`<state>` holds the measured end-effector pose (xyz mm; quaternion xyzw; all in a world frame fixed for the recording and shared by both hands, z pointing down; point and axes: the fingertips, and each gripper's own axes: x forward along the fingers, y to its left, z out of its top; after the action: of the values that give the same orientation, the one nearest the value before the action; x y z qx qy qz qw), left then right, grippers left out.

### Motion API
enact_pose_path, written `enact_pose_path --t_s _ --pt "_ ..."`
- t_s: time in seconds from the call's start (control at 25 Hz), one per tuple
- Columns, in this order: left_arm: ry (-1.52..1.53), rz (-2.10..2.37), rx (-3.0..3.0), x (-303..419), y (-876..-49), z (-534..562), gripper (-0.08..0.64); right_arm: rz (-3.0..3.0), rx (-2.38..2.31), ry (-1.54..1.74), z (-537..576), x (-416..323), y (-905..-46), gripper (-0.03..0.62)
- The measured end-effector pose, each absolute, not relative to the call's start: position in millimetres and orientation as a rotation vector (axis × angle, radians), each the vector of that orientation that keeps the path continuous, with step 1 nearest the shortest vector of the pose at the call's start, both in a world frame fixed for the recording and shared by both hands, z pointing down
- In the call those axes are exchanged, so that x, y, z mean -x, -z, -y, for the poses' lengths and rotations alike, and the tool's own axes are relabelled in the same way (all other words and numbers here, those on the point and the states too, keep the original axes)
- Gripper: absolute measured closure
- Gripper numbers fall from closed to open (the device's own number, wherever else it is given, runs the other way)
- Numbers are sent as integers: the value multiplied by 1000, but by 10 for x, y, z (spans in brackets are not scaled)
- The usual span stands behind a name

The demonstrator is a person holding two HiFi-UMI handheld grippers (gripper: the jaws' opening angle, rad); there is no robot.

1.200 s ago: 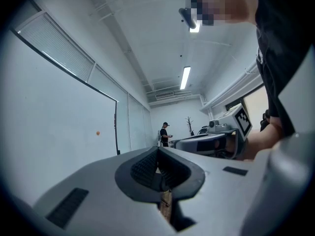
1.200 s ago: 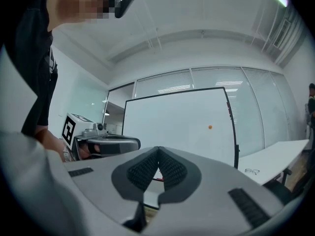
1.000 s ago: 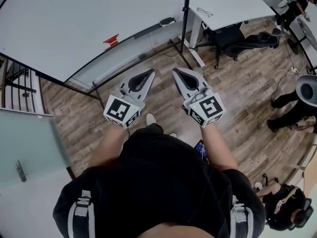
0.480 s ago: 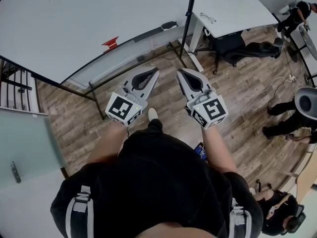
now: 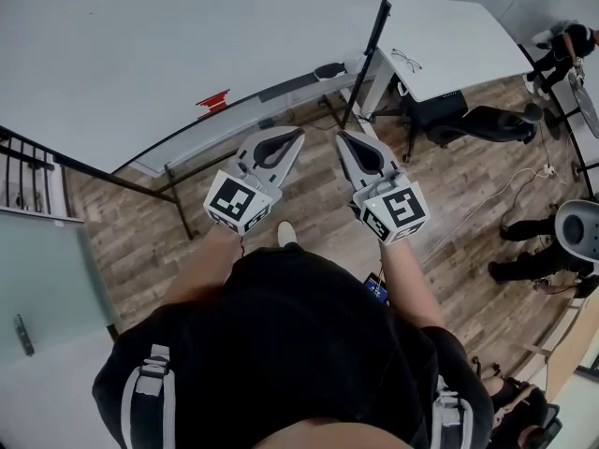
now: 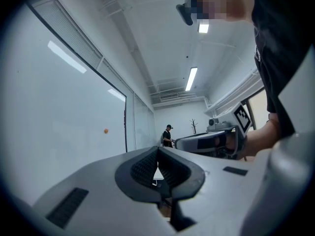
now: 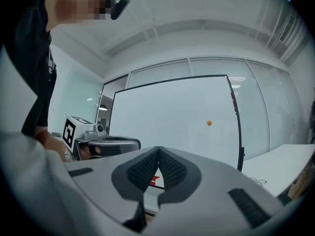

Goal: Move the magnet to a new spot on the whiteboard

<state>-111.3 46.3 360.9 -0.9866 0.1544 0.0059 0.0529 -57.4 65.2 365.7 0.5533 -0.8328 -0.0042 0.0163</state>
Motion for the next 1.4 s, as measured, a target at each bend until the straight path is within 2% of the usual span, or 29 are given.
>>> enact_pose_path --t_s 0.52,0.92,1.4 --pt "4 -458 2983 972 -3523 751 555 2613 -1710 27 583 509 -3548 592" --pt "29 -483 2986 888 -3585 1305 555 2605 -1690 -29 1117 429 -3737 592" --pt "78 -685 2952 392 -3697 1860 555 2707 -1520 -19 1743 -94 -3788 592"
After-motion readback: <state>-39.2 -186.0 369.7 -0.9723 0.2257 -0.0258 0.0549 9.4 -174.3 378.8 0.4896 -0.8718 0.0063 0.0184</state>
